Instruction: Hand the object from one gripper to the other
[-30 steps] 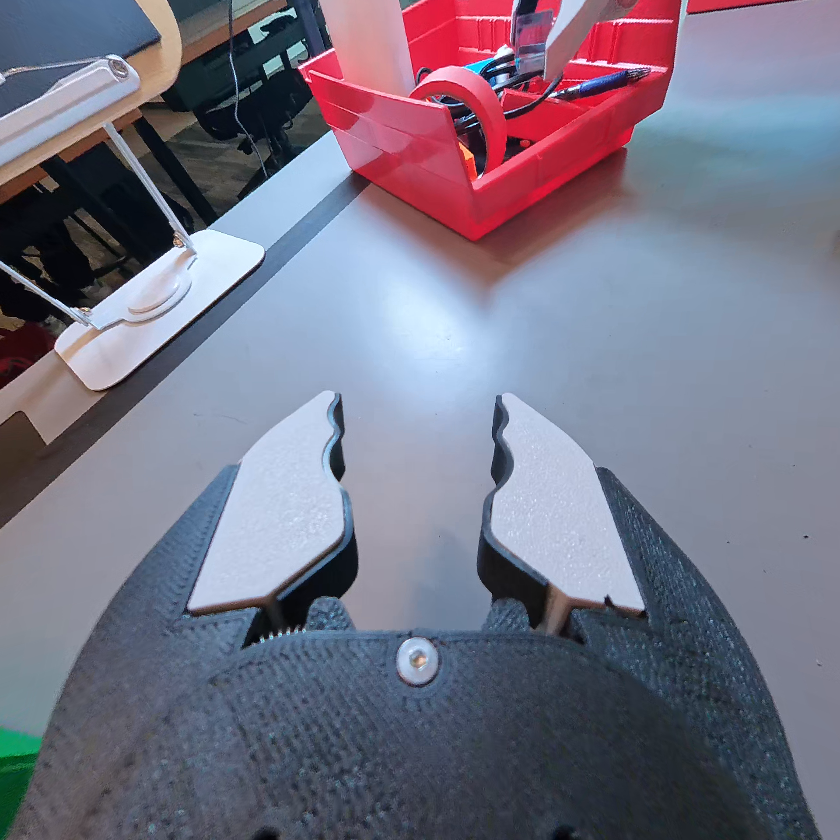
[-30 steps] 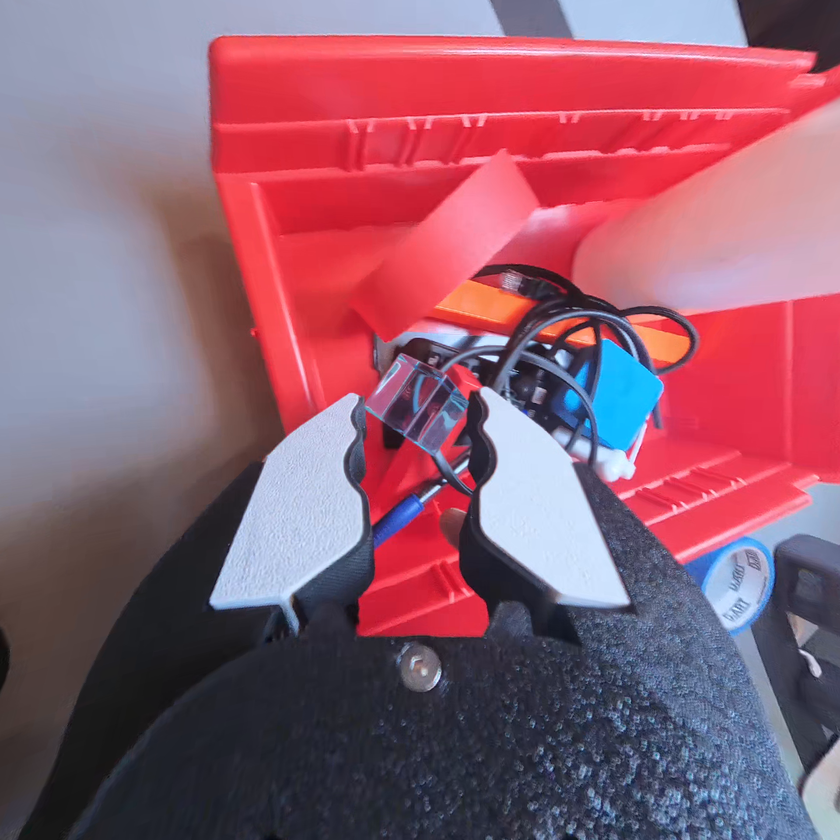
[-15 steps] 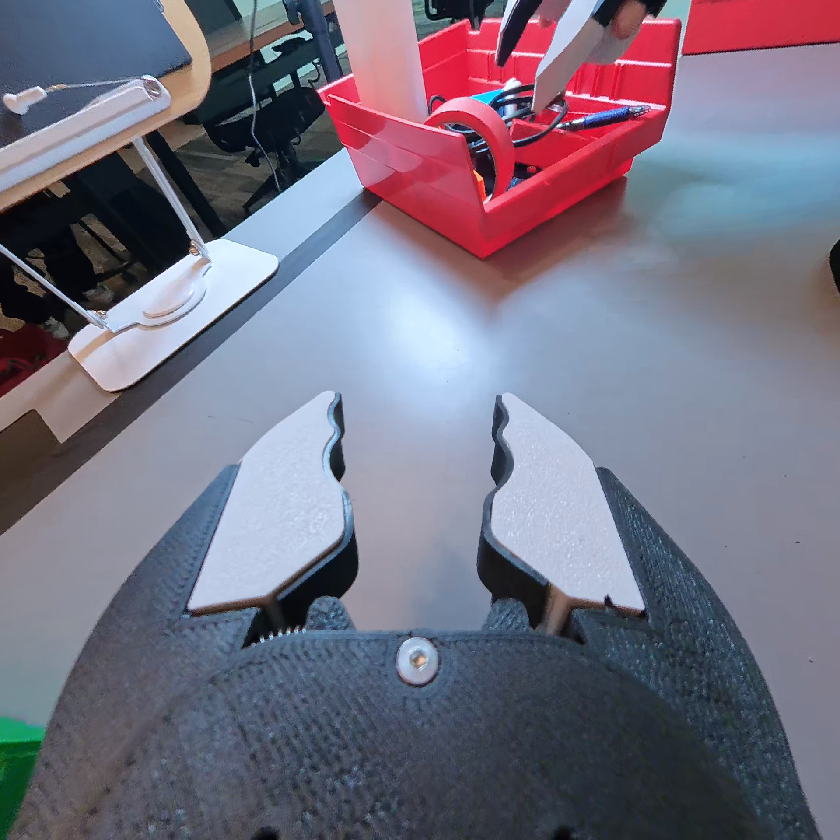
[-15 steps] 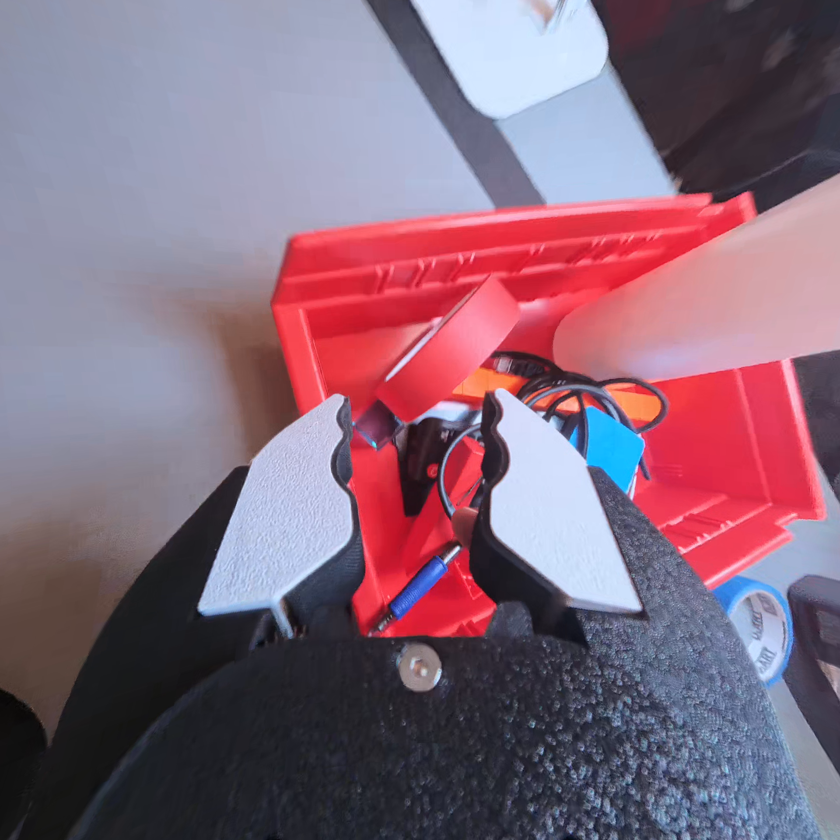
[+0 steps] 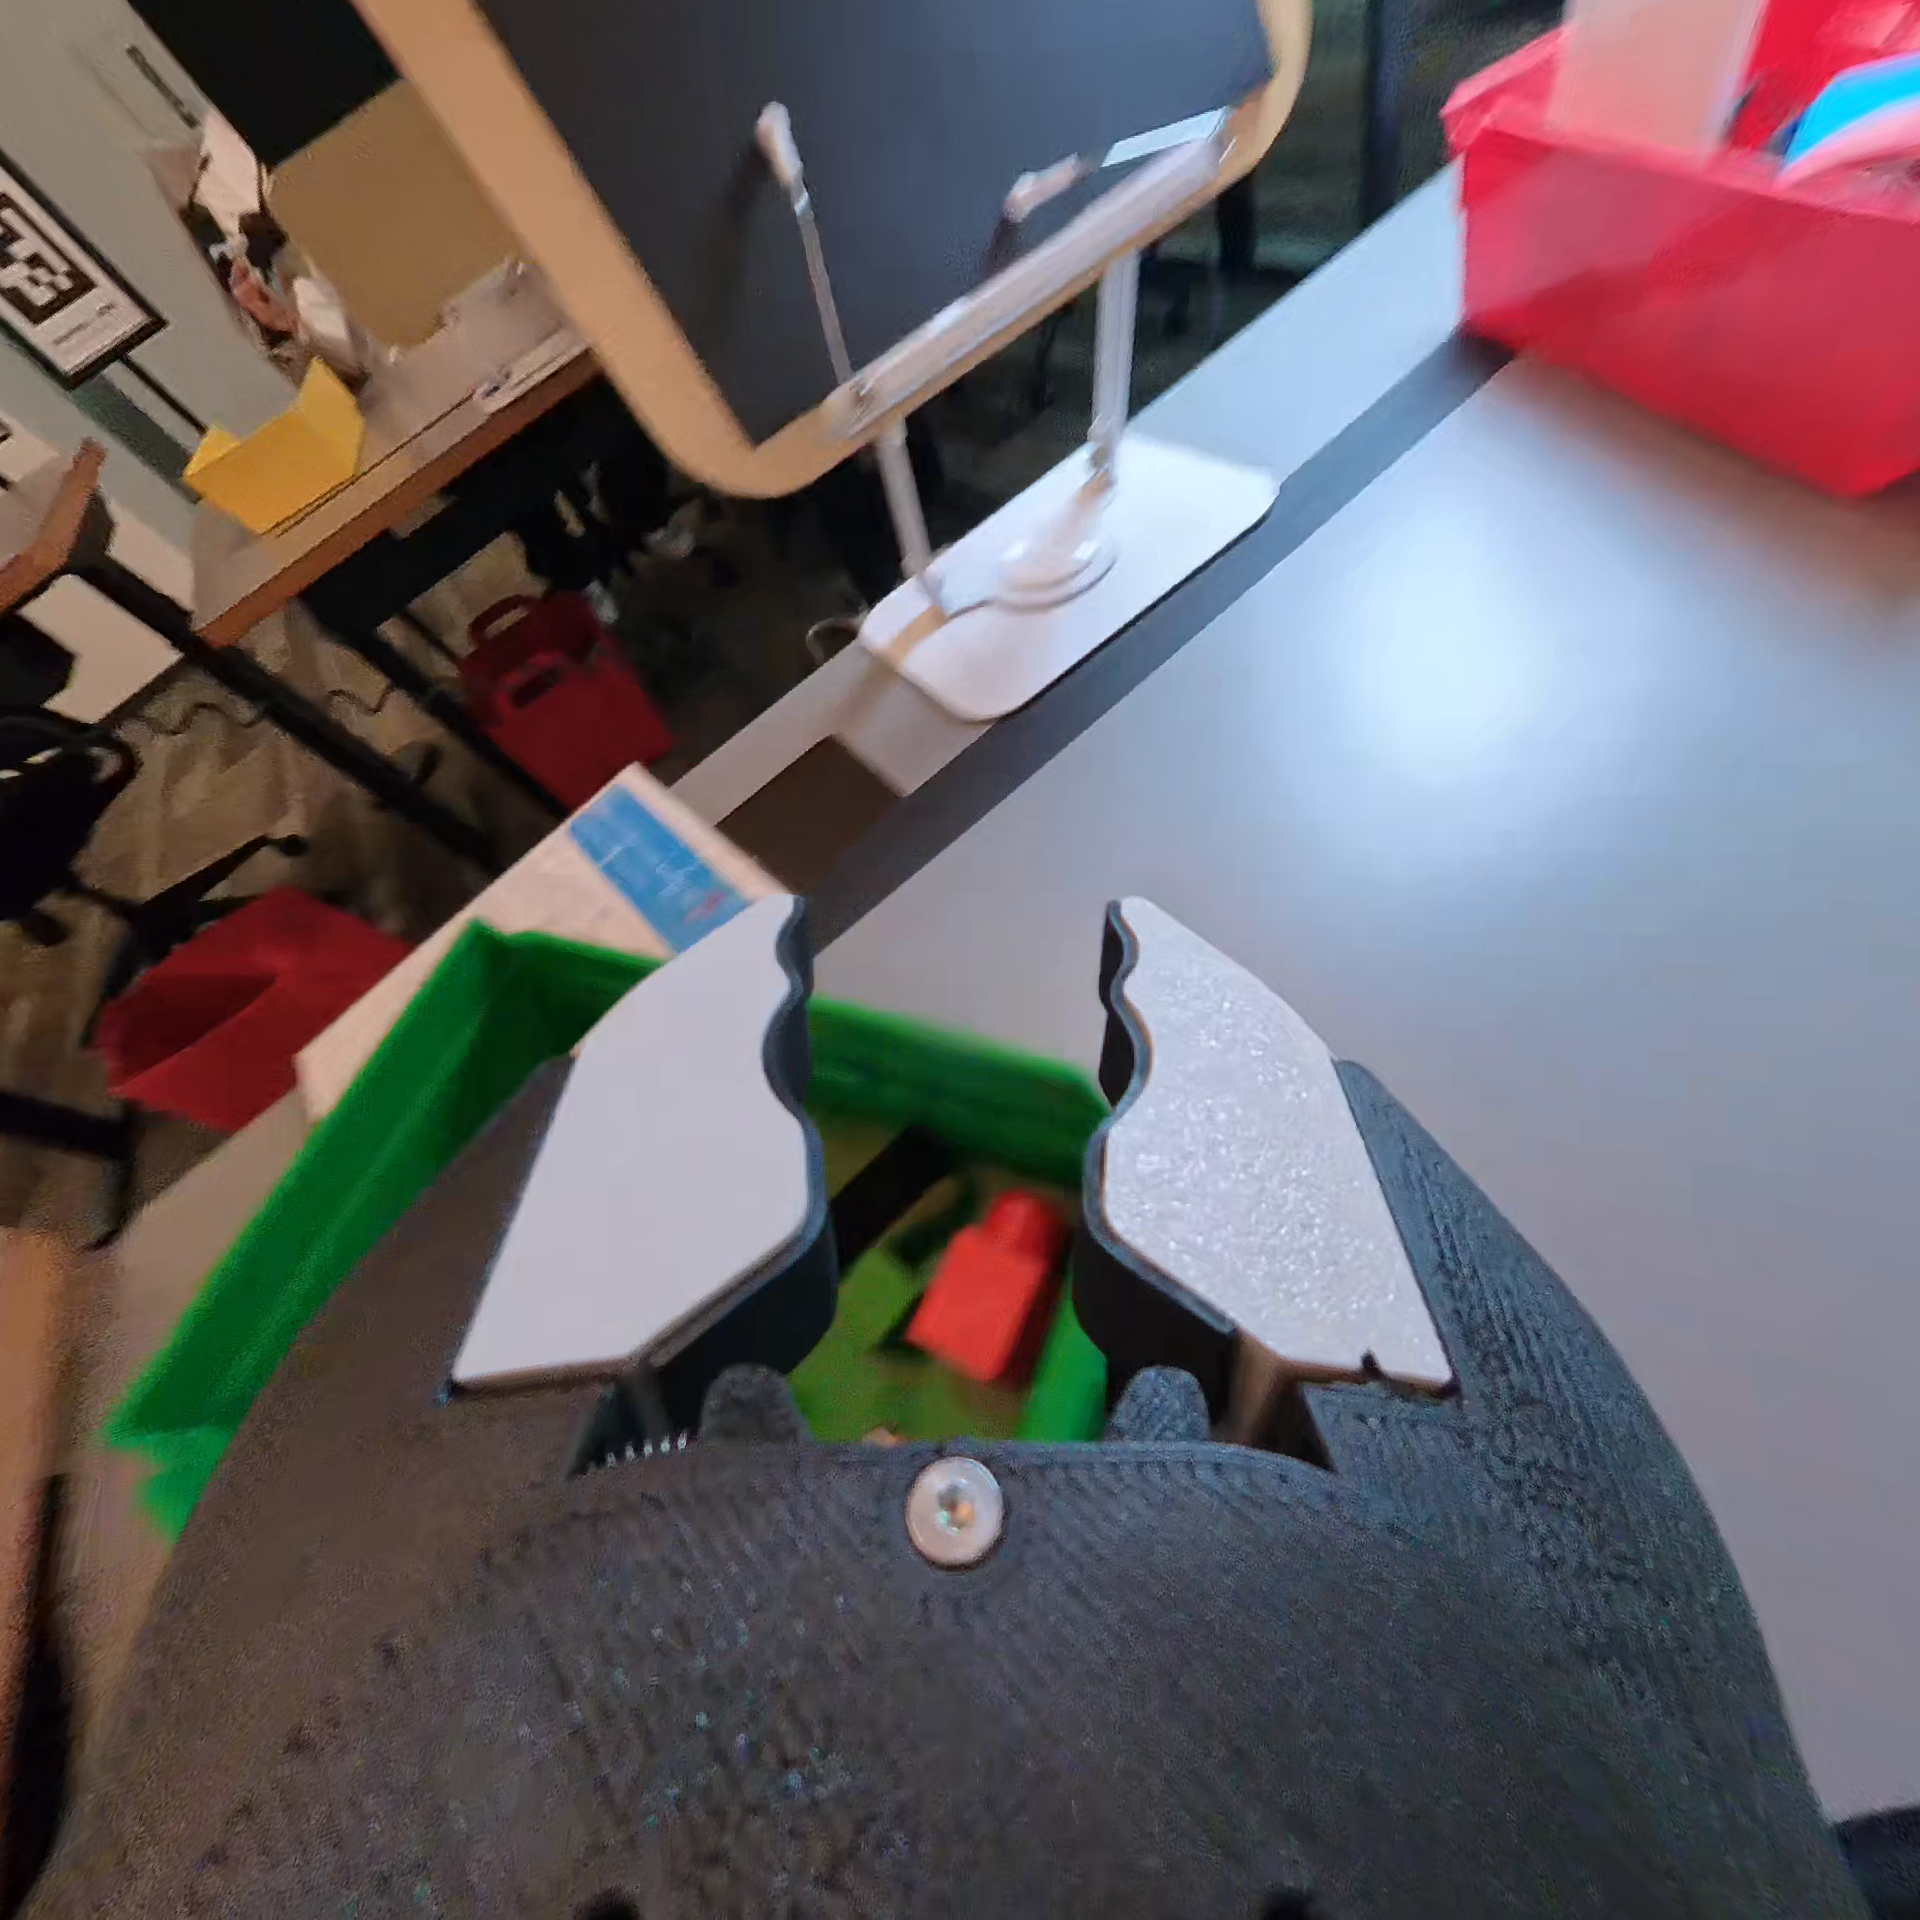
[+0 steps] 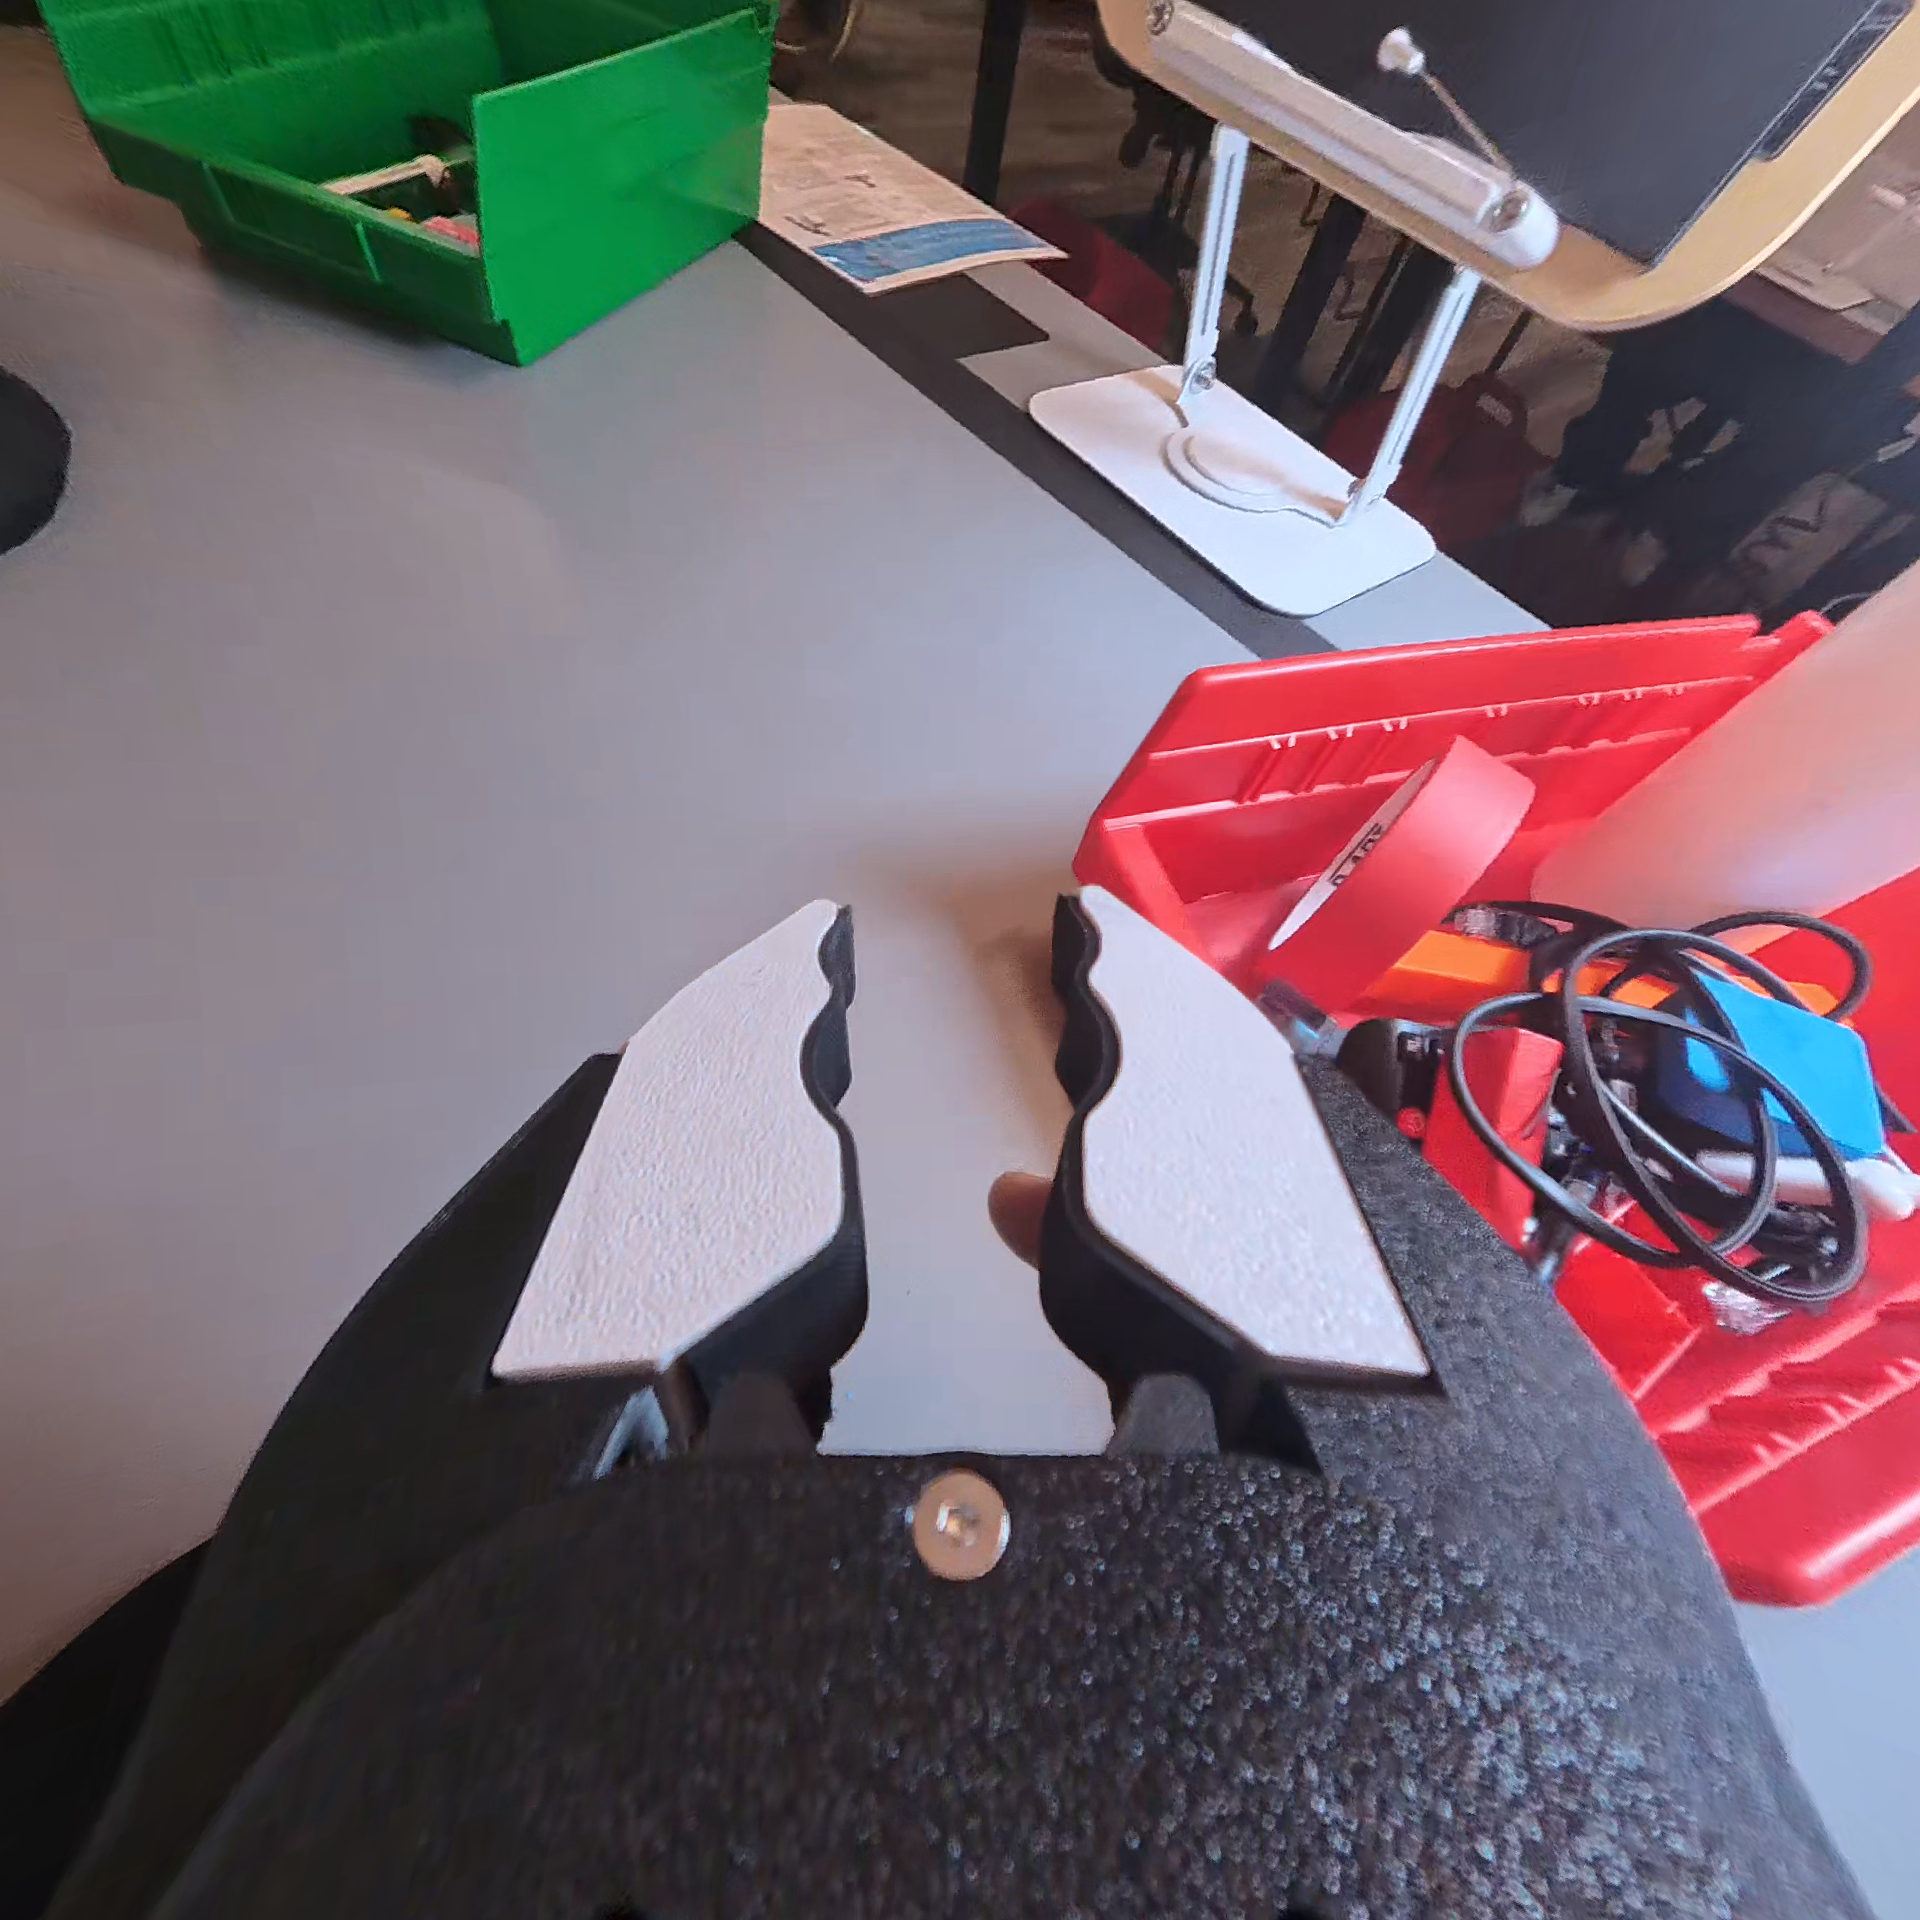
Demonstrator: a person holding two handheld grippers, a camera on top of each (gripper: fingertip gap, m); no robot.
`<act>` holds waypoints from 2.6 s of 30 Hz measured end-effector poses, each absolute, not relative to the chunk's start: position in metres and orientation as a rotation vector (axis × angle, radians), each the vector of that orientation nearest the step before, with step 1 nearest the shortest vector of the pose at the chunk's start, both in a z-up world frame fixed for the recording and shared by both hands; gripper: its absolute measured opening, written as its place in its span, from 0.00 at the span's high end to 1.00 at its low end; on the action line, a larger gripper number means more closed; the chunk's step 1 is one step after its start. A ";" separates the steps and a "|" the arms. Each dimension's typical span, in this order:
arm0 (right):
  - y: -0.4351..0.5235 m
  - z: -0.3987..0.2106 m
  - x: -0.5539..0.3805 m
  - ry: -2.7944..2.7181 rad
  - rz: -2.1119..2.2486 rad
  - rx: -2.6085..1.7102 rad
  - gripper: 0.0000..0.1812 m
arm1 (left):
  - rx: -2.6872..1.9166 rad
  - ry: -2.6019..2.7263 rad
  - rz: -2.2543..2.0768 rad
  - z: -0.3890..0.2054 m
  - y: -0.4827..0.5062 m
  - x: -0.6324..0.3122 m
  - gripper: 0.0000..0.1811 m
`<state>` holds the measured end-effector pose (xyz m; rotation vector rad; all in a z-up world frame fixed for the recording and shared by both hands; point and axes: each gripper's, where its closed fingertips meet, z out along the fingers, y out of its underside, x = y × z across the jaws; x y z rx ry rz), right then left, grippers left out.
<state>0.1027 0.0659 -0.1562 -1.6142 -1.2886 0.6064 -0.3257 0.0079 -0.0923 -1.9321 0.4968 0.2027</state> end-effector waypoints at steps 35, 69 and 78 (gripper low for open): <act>0.029 -0.155 0.054 -1.320 0.858 -1.520 0.86 | -2.476 0.819 -0.022 -0.166 -0.001 -0.423 0.87; -0.020 -0.096 -0.240 -1.296 1.423 -1.373 0.99 | -1.488 0.753 0.069 -0.094 -0.013 -0.238 0.88; -0.026 -0.115 -0.270 -1.360 1.324 -1.332 0.99 | -1.515 0.617 0.002 -0.106 -0.025 -0.282 0.92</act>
